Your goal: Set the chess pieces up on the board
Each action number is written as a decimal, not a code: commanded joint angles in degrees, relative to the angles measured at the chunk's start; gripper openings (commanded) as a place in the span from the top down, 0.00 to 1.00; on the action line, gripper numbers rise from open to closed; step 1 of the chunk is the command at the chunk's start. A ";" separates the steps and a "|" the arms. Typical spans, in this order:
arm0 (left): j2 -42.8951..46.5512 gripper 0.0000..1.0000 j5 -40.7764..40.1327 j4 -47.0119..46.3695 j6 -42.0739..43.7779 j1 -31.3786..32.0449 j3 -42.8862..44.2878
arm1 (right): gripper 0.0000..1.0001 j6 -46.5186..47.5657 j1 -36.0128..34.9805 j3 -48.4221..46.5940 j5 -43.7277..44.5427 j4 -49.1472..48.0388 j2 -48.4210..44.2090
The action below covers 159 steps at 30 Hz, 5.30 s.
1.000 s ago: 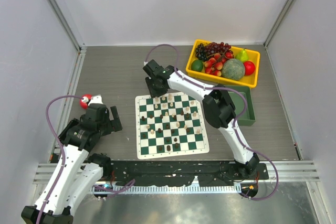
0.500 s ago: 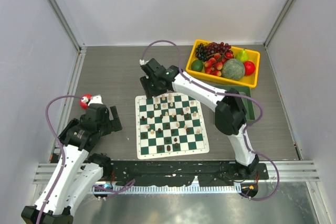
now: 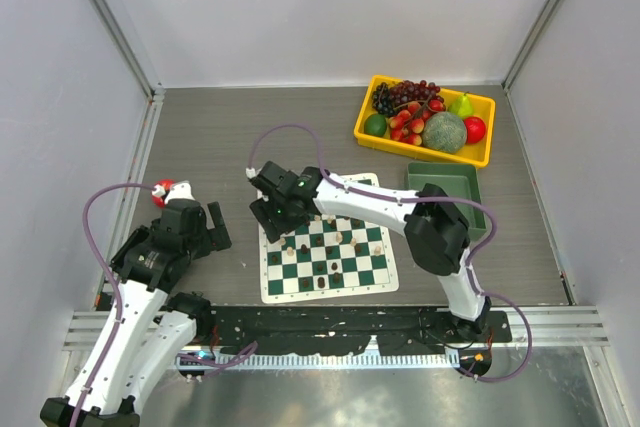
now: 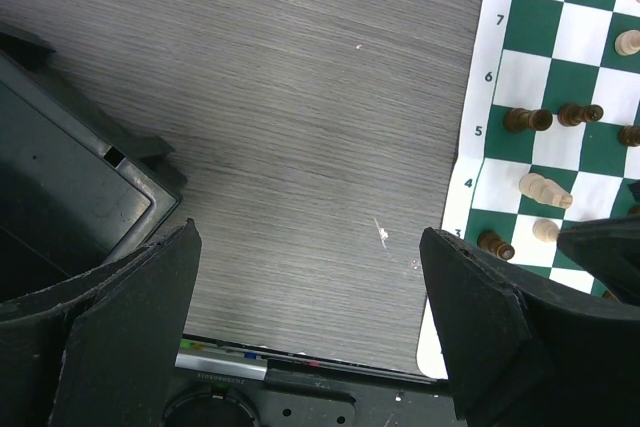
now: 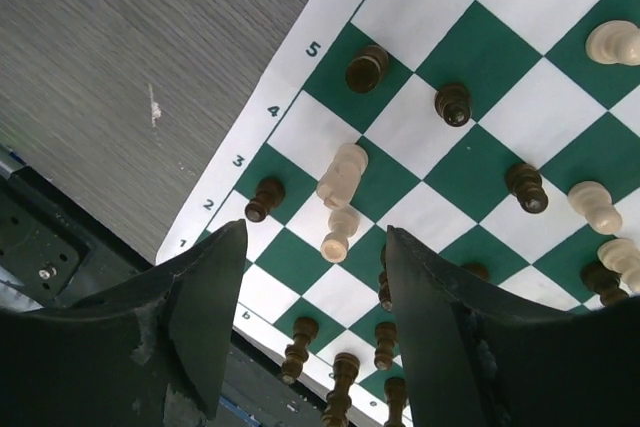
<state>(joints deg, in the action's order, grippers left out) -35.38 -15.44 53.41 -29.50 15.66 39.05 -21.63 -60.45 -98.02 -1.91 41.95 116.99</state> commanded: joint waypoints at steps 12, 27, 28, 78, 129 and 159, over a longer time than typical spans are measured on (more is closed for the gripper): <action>0.22 0.01 -0.64 -2.17 0.32 -0.28 -0.11 | 0.53 -1.14 -0.02 -5.60 0.51 -0.82 6.41; -0.04 0.01 -0.73 -2.17 0.49 -0.28 -0.11 | 0.57 -1.23 -0.02 -5.34 0.07 0.85 6.76; 0.04 0.01 -0.73 -2.08 0.41 -0.28 -0.11 | 0.57 -1.31 -0.02 -5.34 -0.02 0.94 6.93; 0.48 0.01 -0.99 -1.99 0.32 -0.28 -0.02 | 0.82 4.66 5.07 -29.41 7.36 12.36 11.14; 0.22 0.01 -0.91 -2.17 0.41 -0.19 -0.02 | 0.48 8.27 10.26 -43.93 5.43 13.16 23.20; 0.84 0.01 -0.91 -2.17 0.32 -0.28 -0.20 | 0.55 0.27 -1.52 0.64 -0.37 1.38 -0.71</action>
<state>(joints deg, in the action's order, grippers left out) -35.29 -15.44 53.39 -29.47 15.66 39.05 -20.80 -61.76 -96.25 -1.83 45.71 115.92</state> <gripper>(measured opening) 0.993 0.459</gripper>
